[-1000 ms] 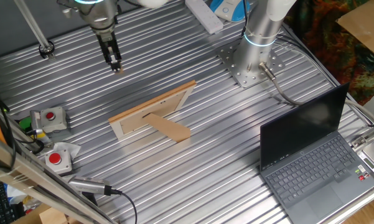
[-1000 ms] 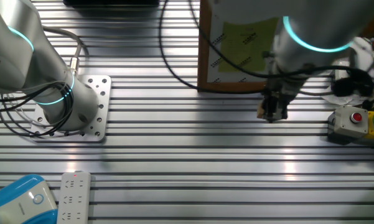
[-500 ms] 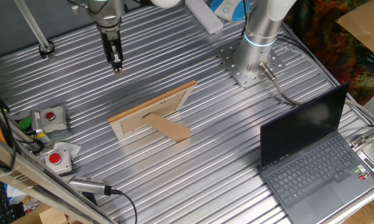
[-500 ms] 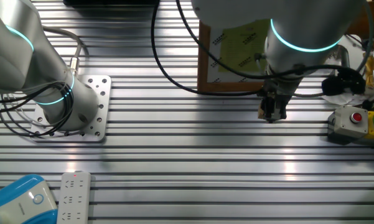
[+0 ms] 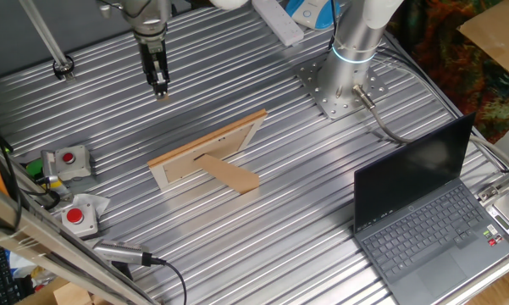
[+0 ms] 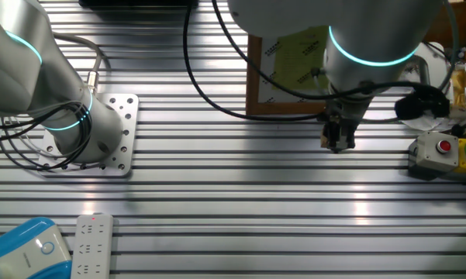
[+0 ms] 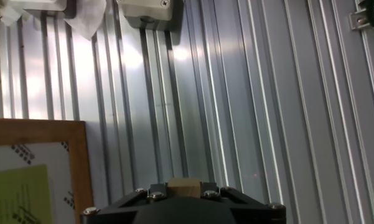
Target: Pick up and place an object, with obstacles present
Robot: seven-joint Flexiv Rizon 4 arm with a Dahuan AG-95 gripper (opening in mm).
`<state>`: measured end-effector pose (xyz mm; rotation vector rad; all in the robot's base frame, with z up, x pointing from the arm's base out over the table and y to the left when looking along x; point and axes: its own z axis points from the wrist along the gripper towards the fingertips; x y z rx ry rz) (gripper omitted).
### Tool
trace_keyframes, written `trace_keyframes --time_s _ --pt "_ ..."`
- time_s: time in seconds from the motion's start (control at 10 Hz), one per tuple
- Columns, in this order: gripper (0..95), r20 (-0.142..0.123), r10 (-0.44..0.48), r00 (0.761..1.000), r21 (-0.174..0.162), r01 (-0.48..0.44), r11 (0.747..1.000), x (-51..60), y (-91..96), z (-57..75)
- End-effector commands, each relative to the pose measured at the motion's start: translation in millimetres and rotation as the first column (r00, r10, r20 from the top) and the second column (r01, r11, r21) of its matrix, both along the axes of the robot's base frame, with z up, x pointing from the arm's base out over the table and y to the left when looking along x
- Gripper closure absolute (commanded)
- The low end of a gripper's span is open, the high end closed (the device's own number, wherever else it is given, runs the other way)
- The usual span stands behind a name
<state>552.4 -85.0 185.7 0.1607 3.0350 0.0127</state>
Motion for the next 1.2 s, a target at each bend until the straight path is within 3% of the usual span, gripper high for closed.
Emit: trace_keyframes --time_s 0.1,0.4,0.5,1.2 --pt "95.0 -0.002 0.003 1.000 -0.009 -0.003 1.000 -0.7 -0.4 0.1" --pt "95.0 -0.041 -0.010 0.999 -0.009 0.010 1.000 -0.7 -0.4 0.1" --pt "95.0 -0.060 -0.017 0.998 -0.014 0.016 1.000 -1.7 2.1 6.4" --pt "95.0 -0.104 -0.043 0.994 -0.005 0.043 0.999 -27.4 41.8 60.8"
